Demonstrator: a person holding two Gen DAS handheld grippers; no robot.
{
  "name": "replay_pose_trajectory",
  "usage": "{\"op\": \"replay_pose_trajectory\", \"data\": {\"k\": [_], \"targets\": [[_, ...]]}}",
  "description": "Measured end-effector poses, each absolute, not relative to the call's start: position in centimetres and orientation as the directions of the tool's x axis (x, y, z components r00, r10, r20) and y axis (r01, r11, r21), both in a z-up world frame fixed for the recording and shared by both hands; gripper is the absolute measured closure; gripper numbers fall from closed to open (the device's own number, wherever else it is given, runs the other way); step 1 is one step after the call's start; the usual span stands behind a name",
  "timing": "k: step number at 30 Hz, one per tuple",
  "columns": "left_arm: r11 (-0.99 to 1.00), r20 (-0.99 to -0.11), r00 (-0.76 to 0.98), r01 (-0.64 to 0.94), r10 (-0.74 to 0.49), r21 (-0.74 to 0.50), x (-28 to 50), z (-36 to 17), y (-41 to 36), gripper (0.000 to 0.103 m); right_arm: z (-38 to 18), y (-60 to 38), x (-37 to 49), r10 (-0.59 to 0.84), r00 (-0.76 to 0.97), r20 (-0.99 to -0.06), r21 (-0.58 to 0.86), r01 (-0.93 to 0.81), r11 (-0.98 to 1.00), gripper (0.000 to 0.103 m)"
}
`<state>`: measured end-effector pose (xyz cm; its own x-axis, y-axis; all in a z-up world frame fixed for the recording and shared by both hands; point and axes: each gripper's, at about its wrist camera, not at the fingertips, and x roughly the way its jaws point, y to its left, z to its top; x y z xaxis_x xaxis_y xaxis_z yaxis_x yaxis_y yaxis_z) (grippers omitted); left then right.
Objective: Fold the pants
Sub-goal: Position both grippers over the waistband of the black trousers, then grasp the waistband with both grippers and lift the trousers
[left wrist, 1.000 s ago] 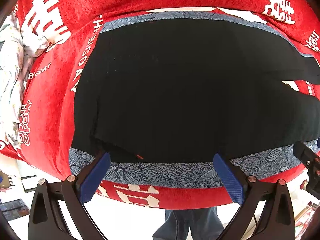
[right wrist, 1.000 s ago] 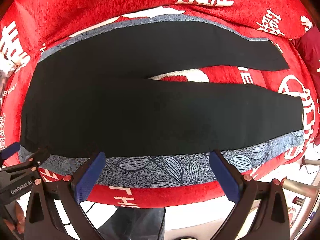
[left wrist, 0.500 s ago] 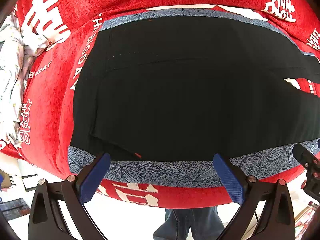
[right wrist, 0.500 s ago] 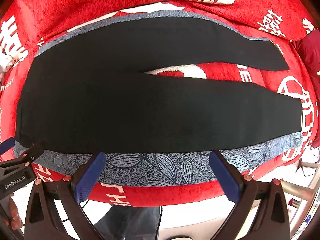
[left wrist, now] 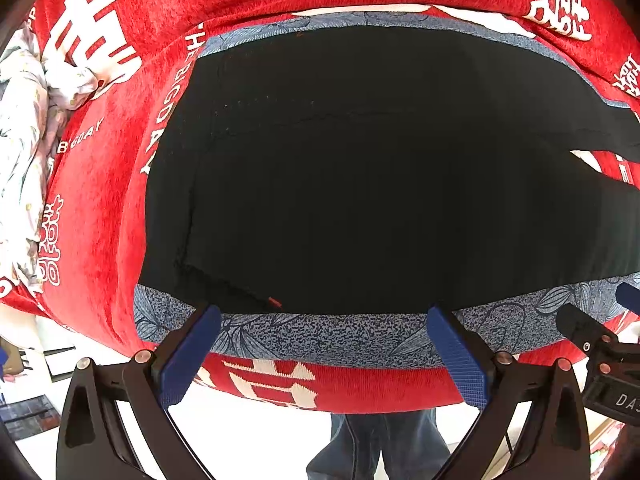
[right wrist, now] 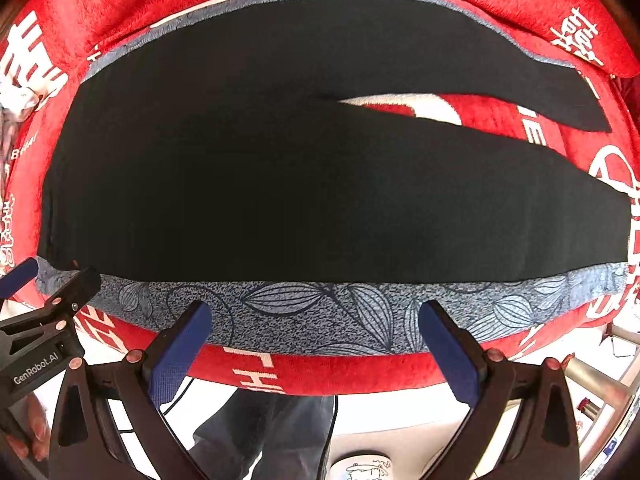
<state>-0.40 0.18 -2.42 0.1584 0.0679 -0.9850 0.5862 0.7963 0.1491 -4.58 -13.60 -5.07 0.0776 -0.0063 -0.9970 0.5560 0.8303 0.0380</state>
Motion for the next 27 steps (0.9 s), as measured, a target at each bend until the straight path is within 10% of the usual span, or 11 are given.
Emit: {"op": "replay_pose_trajectory", "data": {"k": [27], "targets": [[0.829, -0.990, 0.138, 0.553, 0.010, 0.086, 0.8, -3.5, 2.6, 0.000, -6.7, -12.5, -4.1, 0.018, 0.043, -0.999, 0.039, 0.549, 0.835, 0.000]]}}
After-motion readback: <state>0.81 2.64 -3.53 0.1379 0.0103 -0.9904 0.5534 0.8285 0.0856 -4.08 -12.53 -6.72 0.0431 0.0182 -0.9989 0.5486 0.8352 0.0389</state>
